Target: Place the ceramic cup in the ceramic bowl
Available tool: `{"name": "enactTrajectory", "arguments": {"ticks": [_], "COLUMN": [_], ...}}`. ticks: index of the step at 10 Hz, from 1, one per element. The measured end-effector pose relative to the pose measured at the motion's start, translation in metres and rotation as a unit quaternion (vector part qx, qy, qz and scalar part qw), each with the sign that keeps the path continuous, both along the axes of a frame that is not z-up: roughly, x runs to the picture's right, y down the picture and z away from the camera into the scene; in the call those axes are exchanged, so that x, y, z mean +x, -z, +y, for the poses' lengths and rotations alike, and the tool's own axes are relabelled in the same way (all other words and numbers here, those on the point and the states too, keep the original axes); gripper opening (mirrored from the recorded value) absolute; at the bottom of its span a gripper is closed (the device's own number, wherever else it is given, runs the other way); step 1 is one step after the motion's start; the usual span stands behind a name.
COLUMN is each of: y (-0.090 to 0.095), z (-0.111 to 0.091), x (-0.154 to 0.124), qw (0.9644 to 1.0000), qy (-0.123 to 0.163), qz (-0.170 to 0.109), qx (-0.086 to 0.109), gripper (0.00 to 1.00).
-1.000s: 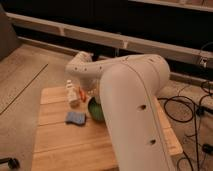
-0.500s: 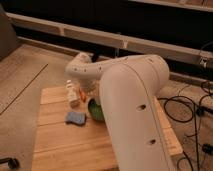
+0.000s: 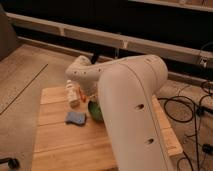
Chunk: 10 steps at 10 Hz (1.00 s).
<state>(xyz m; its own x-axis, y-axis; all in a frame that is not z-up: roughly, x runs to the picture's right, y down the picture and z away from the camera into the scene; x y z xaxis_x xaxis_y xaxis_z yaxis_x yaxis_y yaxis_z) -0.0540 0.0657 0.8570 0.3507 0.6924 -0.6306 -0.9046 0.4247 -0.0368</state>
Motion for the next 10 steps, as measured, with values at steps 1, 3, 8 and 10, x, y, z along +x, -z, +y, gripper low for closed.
{"name": "enactTrajectory", "arguments": {"ticks": [1, 3, 8, 10], "y": [0.0, -0.005, -0.016, -0.012], "z": [0.002, 0.005, 0.018, 0.028], "x": [0.005, 0.01, -0.029, -0.027], "qw": [0.9999, 0.9998, 0.999, 0.9987], "qy": [0.003, 0.005, 0.008, 0.009], "qz": [0.009, 0.02, -0.04, -0.041], "qx": [-0.002, -0.005, -0.017, -0.029], "gripper": [0.0, 0.03, 0.51, 0.67]}}
